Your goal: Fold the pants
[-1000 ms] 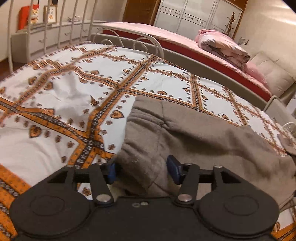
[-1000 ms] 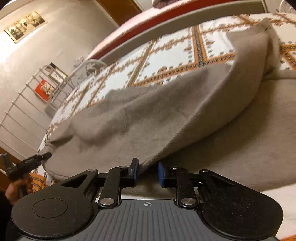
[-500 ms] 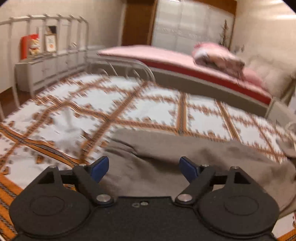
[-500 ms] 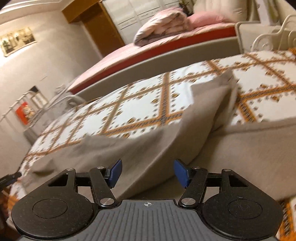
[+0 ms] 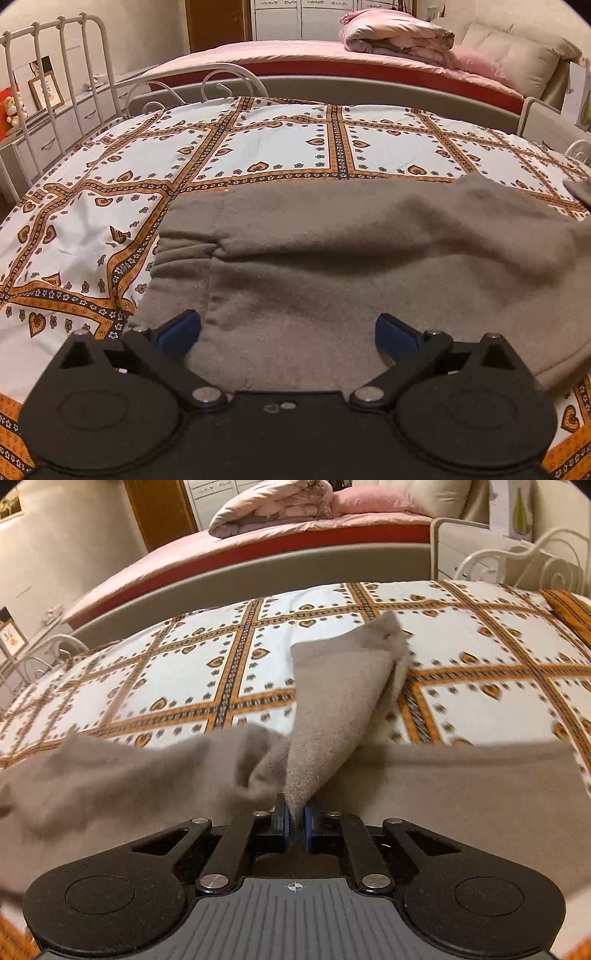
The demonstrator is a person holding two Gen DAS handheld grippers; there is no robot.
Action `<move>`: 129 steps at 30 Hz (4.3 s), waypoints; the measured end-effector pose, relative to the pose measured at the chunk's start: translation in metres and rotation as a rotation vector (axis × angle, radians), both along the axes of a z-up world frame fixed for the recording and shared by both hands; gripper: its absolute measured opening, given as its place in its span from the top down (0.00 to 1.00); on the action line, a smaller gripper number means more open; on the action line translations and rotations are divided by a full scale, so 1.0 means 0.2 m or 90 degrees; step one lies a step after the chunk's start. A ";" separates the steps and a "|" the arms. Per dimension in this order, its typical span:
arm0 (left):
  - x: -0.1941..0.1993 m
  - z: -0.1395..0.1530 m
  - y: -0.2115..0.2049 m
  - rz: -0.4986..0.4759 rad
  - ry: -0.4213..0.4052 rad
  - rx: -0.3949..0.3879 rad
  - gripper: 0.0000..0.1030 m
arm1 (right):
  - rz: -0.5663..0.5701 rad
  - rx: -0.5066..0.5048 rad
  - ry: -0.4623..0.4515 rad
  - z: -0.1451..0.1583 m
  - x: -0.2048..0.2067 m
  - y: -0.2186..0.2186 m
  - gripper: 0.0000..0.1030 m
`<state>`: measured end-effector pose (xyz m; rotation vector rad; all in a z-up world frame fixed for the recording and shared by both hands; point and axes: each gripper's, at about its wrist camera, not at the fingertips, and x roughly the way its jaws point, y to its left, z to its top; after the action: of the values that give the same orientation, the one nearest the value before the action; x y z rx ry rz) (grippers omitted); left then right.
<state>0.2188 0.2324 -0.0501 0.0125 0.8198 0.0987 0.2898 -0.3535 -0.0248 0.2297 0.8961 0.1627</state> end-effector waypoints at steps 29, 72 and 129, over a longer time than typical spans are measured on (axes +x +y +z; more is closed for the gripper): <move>0.00 -0.02 -0.02 -0.015 0.003 0.018 0.06 | -0.065 -0.113 0.045 -0.15 -0.06 -0.33 0.89; 0.02 -0.03 -0.05 -0.014 0.009 0.044 0.06 | -0.166 0.018 0.028 -0.16 -0.23 -0.69 0.74; 0.02 -0.04 -0.07 -0.005 0.014 0.062 0.06 | -0.446 0.498 0.030 -0.37 -0.56 -1.39 0.84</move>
<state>0.2225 0.2189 -0.0571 0.1089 0.8365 0.1313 0.1771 -0.6310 -0.0981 1.2575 0.7161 -0.1561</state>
